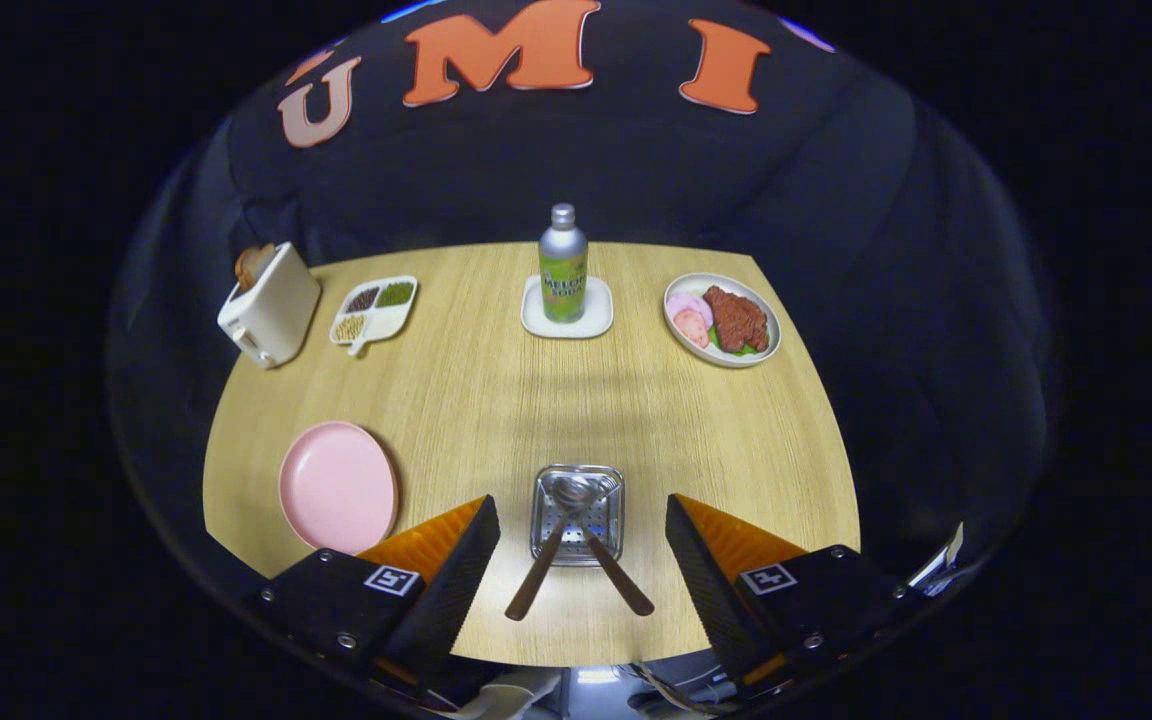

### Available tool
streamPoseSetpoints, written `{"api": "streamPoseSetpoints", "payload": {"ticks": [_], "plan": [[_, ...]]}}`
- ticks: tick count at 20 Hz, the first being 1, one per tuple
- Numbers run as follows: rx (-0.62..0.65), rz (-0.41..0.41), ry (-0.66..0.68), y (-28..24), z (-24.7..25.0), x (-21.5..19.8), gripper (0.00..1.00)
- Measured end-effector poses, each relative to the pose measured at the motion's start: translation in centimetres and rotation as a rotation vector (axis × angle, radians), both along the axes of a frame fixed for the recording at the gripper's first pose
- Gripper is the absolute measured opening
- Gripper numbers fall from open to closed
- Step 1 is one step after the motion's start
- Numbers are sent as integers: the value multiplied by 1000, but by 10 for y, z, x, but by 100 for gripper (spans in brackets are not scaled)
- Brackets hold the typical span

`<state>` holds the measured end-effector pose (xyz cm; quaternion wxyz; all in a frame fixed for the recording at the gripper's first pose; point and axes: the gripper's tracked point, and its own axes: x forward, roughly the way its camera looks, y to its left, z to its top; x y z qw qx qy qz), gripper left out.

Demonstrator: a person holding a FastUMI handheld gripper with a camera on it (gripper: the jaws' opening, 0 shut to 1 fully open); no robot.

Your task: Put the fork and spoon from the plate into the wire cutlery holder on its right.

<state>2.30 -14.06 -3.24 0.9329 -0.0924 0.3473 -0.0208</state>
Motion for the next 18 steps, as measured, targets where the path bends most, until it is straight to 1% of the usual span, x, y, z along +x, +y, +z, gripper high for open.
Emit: {"api": "streamPoseSetpoints", "payload": {"ticks": [2,7,10,12,14,16,18], "plan": [[43,0,-92,15,19,-5,100],[93,-5,-279,43,58,-14,100],[94,-38,-365,48,71,-22,100],[105,-64,-398,56,71,-31,100],[143,-79,-421,69,67,-38,99],[164,-79,-417,79,57,-42,99],[152,-78,-400,83,49,-45,98]]}}
